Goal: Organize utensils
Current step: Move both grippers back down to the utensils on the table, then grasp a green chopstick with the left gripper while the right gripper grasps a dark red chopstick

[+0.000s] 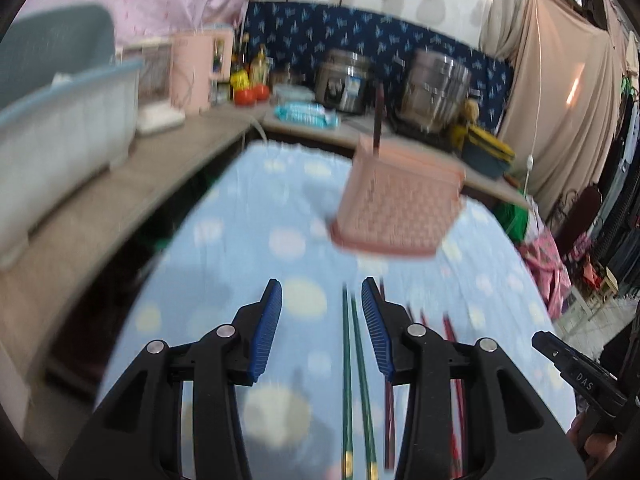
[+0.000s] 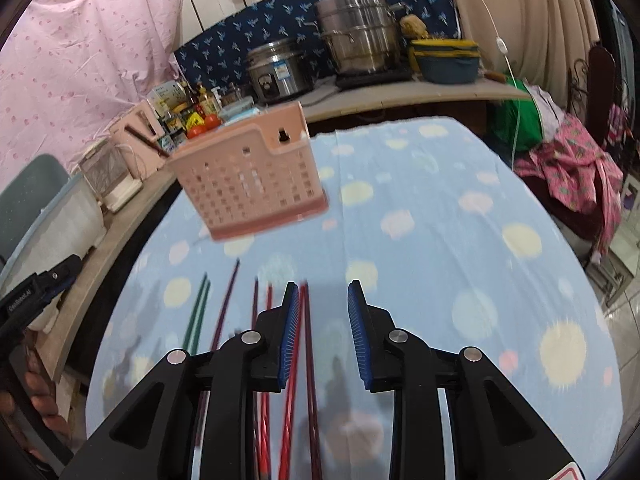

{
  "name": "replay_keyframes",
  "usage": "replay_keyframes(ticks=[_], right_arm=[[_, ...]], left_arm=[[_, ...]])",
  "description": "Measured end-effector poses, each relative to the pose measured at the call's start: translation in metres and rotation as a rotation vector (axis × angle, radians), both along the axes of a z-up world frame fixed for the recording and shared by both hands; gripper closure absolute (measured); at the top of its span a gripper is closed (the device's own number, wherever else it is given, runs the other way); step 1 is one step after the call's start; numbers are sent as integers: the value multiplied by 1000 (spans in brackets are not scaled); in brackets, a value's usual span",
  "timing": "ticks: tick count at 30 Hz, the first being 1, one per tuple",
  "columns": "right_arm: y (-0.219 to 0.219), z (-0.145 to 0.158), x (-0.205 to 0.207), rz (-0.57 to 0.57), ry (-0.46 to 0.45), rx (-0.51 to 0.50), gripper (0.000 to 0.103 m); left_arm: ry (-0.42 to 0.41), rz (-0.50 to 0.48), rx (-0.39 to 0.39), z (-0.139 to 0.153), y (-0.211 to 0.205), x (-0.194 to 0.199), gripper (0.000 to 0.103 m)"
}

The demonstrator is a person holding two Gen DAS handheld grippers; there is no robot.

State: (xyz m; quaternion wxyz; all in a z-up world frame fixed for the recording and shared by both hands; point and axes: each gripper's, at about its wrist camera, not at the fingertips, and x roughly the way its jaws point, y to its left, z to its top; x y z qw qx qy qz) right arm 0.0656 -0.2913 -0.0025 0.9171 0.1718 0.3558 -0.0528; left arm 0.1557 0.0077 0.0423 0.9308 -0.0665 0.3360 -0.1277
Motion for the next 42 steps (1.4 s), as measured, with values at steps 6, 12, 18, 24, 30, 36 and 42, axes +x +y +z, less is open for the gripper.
replay_keyframes(ticks=[6,12,18,24,30,36,42], right_arm=[[15,-31,-43,18,81,-7,77],[33,-52,-68,57,131,-11,77],[46,-63,-76,88,154,-5,77],[50,-66,-76,94,162,-6,77],[51,-69,-75,92,173,-1,79],[51,-71,-73,93,175,-1,79],[51,-73,-73,93,175,-6,80]], left_arm=[[88,-30,42,-44,-5,-34,63],[148,-58,47,-67,-10,-55,63],[177,-80,58,-80,-11,-69,63],[198,-96,69,-90,-16,-74,63],[204,-116,82,-95,-23,-74,64],[211,-113,94,-100,-25,-72,64],[209,-107,113,-103,-25,-71,70]])
